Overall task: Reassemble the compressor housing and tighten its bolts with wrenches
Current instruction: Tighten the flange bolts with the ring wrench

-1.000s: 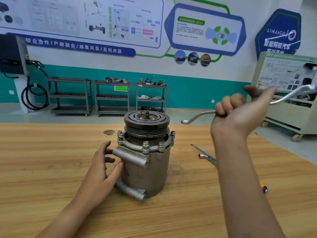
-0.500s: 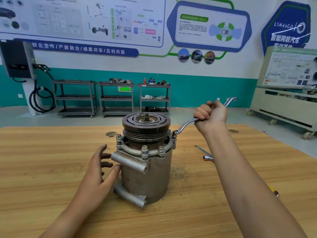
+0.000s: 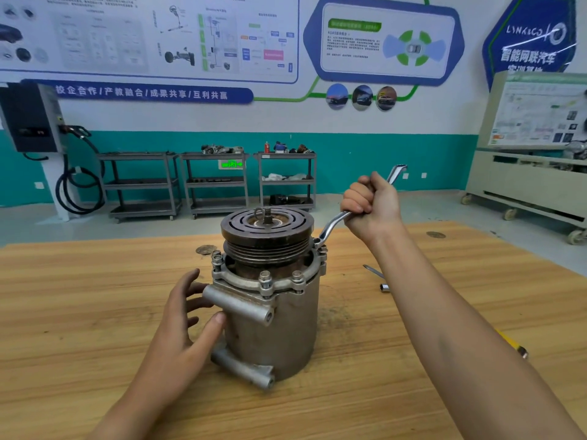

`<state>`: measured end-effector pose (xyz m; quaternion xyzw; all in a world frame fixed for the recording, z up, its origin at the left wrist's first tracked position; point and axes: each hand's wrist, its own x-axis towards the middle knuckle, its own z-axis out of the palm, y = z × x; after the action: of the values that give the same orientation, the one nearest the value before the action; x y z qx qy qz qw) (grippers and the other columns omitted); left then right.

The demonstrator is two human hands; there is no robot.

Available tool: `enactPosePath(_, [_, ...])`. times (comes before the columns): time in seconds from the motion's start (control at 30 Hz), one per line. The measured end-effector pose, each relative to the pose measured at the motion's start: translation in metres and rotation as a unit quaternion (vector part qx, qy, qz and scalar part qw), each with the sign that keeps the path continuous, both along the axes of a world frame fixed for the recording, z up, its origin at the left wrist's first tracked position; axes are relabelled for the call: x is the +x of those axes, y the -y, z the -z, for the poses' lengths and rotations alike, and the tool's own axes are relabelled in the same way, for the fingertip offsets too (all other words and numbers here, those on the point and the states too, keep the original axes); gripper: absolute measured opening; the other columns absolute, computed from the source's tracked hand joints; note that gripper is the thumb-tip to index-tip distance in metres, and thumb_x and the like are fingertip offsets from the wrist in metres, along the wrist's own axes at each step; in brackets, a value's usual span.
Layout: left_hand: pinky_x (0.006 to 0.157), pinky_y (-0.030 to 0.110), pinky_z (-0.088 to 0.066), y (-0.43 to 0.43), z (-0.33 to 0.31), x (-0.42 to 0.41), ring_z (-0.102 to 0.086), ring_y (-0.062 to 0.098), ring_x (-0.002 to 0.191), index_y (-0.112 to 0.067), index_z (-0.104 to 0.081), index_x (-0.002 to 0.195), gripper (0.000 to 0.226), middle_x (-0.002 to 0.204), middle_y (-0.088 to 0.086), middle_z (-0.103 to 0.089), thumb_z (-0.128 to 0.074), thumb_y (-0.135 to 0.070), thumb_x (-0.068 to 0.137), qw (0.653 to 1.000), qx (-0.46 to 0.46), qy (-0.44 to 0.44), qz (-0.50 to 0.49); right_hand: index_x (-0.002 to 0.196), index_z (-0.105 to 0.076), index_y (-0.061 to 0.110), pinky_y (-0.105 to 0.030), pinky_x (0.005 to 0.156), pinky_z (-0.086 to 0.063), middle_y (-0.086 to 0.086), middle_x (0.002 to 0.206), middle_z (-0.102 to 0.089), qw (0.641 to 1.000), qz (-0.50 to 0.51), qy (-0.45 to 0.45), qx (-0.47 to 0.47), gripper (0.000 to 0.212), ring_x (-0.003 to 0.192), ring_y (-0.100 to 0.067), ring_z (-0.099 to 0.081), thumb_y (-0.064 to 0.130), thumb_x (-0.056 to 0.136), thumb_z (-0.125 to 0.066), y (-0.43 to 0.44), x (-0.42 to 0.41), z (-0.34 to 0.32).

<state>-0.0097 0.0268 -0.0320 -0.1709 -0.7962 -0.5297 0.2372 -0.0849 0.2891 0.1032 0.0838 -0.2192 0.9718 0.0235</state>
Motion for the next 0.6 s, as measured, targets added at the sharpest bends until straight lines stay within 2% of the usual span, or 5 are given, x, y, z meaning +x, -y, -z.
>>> enactPosePath(0.27, [0.084,0.017,-0.038,-0.002,-0.001,0.001,-0.047,-0.019,0.103,-0.048,-0.024,0.124,0.065,0.12,-0.027,-0.04,-0.058,-0.007,0.086,1.0,-0.012,0.004,0.008,0.064,-0.042,0.013,-0.015,0.029,-0.021,0.006,0.034,-0.024,1.0,-0.013,0.001,0.027,0.046,0.025,-0.007,-0.023,0.036,0.102,-0.029,-0.003,-0.001,-0.002])
enactPosePath(0.43, [0.084,0.021,-0.039,-0.002,-0.002,0.0,-0.048,-0.018,0.102,-0.043,-0.025,0.126,0.063,0.119,-0.026,-0.041,-0.058,-0.007,0.086,1.0,-0.008,0.002,0.005,0.066,-0.043,0.012,-0.016,0.029,-0.022,0.006,0.035,-0.024,1.0,0.002,0.0,0.026,0.045,0.026,-0.007,-0.023,0.034,0.102,-0.028,-0.009,0.005,0.001])
enactPosePath(0.6, [0.086,0.025,-0.039,-0.002,-0.001,0.001,-0.047,-0.019,0.103,-0.049,-0.025,0.123,0.061,0.12,-0.029,-0.039,-0.058,-0.012,0.087,1.0,-0.012,-0.004,0.015,0.065,-0.041,0.012,-0.015,0.03,-0.022,0.005,0.035,-0.023,0.999,0.026,0.016,0.012,0.044,0.026,-0.007,-0.022,0.031,0.102,-0.028,-0.013,0.011,0.008])
